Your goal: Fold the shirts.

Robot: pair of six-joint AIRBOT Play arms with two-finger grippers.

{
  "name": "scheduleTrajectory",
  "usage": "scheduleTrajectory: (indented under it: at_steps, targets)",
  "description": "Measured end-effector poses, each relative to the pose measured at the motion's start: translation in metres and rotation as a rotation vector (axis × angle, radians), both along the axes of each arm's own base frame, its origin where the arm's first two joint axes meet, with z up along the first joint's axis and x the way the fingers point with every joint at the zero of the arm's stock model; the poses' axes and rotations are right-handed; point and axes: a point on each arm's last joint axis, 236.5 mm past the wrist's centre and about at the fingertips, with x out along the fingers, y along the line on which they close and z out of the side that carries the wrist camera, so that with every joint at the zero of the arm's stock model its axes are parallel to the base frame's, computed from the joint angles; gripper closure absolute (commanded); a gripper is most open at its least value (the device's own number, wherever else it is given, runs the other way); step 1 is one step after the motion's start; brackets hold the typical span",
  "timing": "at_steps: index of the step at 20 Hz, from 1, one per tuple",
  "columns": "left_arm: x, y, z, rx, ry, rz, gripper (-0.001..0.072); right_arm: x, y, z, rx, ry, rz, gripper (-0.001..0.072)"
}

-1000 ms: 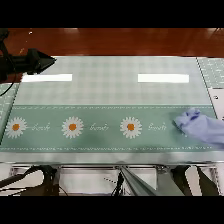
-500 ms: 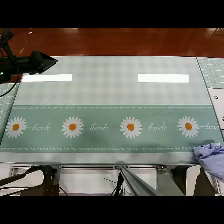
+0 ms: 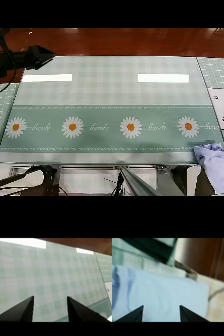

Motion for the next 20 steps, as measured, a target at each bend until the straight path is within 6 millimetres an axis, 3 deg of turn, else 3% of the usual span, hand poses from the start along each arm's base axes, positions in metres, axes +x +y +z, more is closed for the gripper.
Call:
scheduleTrajectory:
  at_steps: [3,5,6,7,8,10,12,15,18,20]
  targets:
    - [-0.005,-0.014,0.048,0.064,-0.12,-0.075,0.025,0.094,-0.013,0.035,-0.044,-0.291,0.239,0.0179]
    - [-0.01,-0.023,0.066,0.181,-0.154,-0.095,0.0247,0.157,0.006,0.049,-0.009,-0.423,0.439,0.0177]
    - [-0.015,-0.026,0.066,0.253,-0.135,-0.099,0.018,0.185,0.022,0.05,0.018,-0.448,0.55,0.0156]
    - [-0.02,-0.029,0.063,0.335,-0.108,-0.101,0.0036,0.208,0.039,0.049,0.036,-0.449,0.652,0.0121]
    - [-0.026,-0.031,0.056,0.412,-0.073,-0.106,-0.0013,0.23,0.059,0.044,0.055,-0.43,0.763,0.0103]
    - [-0.037,-0.031,0.038,0.559,0.004,-0.108,-0.0013,0.264,0.095,0.029,0.065,-0.351,0.95,0.0097]
    - [-0.047,-0.033,0.015,0.652,0.091,-0.107,-0.0013,0.29,0.127,0.01,0.07,-0.274,1.092,0.0097]
    - [-0.062,-0.034,-0.022,0.726,0.227,-0.111,-0.0013,0.316,0.172,-0.016,0.113,-0.204,1.214,0.0098]
    - [-0.072,-0.031,-0.046,0.76,0.308,-0.1,-0.0008,0.326,0.199,-0.032,0.137,-0.162,1.276,0.01]
    - [-0.074,-0.03,-0.053,0.769,0.328,-0.093,-0.0007,0.328,0.207,-0.037,0.142,-0.144,1.295,0.01]
